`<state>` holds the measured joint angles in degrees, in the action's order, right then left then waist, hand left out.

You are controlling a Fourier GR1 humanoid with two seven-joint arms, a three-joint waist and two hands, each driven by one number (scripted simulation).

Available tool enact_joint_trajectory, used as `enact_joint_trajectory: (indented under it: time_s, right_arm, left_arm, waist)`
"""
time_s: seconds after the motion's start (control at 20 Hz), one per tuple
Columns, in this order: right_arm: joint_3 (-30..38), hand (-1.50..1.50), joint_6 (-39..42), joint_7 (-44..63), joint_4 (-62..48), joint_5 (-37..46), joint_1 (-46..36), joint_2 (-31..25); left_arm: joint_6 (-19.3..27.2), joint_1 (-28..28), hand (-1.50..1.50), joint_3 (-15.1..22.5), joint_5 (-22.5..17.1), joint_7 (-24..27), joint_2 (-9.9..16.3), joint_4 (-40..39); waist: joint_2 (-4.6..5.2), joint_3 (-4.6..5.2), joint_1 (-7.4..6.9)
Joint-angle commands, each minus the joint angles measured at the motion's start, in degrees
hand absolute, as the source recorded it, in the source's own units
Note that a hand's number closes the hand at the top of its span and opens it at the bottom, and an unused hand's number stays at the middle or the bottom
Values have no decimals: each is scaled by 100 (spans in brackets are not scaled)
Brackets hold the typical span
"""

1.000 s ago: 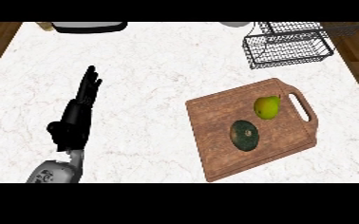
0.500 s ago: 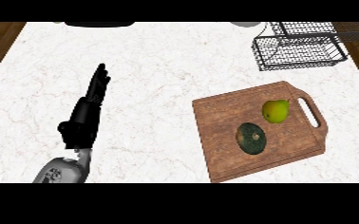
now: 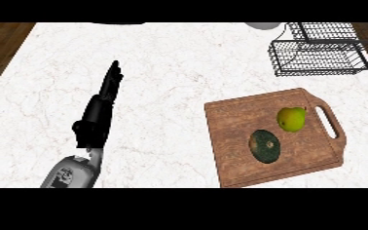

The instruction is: Pick the pear from the cutting board and place it in the tiered basket

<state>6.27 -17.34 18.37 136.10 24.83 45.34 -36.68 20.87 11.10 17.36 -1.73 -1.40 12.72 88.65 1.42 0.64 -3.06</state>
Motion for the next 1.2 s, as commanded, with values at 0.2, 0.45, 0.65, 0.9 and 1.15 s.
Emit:
enact_joint_trajectory:
  time_s: [0.2,0.45,0.65,0.9,1.15]
  right_arm:
    - [-590,-150,723,2431,871,1015,-709,-787]
    - [-1260,-150,1055,3722,706,1230,-1597,-1143]
    - [-1819,-150,1352,4592,507,1346,-2539,-1388]
    - [-2380,-150,1754,5428,320,1498,-3492,-1510]
    - [-3256,-150,2234,5809,-208,1794,-4394,-1084]
  left_arm:
    - [29,213,0,2,39,-42,-146,-146]
    - [-76,74,0,16,22,-173,-43,22]
    - [20,222,0,-59,57,-130,-180,-252]
    - [-96,-49,0,-216,-20,165,-41,-194]
    - [-153,12,0,-253,-23,-28,-55,-110]
  waist:
    - [-8,3,-42]
    - [-76,-22,-35]
    - [-79,-26,6]
    - [-112,-29,58]
    - [-132,-47,139]
